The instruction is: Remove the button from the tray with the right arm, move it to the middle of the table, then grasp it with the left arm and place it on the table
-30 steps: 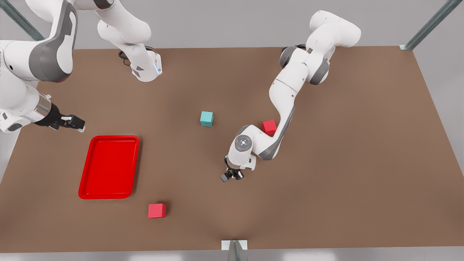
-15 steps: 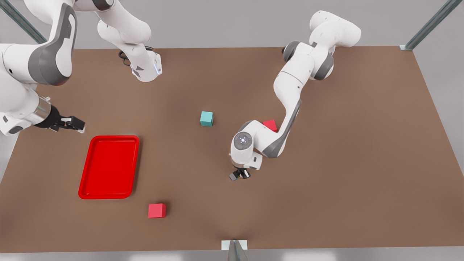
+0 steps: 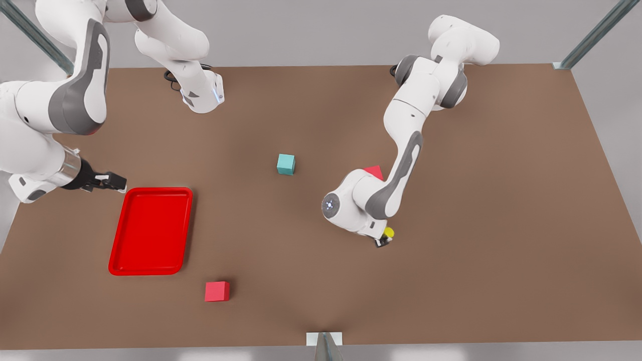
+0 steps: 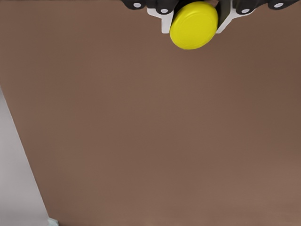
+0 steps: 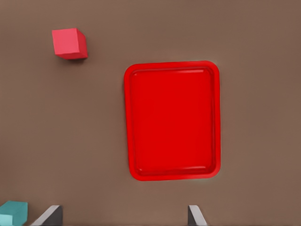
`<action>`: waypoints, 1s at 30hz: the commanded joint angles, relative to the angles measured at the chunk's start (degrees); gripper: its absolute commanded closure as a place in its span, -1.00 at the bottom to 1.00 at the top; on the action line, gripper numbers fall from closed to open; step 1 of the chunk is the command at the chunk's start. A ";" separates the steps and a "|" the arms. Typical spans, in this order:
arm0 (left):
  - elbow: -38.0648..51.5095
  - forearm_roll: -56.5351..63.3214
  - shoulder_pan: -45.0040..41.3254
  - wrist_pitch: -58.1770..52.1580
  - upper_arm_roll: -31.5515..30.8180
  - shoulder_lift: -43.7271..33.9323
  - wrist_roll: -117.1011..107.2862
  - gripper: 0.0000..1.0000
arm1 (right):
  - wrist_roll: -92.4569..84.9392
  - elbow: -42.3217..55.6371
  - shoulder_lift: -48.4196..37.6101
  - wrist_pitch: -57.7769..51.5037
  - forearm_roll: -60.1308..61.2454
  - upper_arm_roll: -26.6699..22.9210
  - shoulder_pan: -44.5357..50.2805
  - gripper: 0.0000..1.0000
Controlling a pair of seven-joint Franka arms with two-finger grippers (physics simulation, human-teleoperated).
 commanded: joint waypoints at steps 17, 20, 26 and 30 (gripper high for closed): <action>-6.39 7.35 -0.87 -3.63 0.20 1.32 12.66 0.06 | -0.91 0.81 2.75 3.76 -2.26 0.06 4.73 -1.00; -6.75 7.44 -1.22 -4.24 0.20 1.32 13.80 -0.68 | -0.91 0.81 2.83 3.76 -2.17 0.06 4.82 -1.00; -6.75 7.79 -1.31 -4.33 0.20 1.23 14.77 -1.00 | -0.73 0.81 2.75 3.76 -2.09 0.06 4.82 -1.00; -7.80 7.00 -2.19 -5.74 -0.15 -1.75 18.11 -1.00 | -0.91 0.81 2.83 3.76 -2.17 0.06 4.82 -1.00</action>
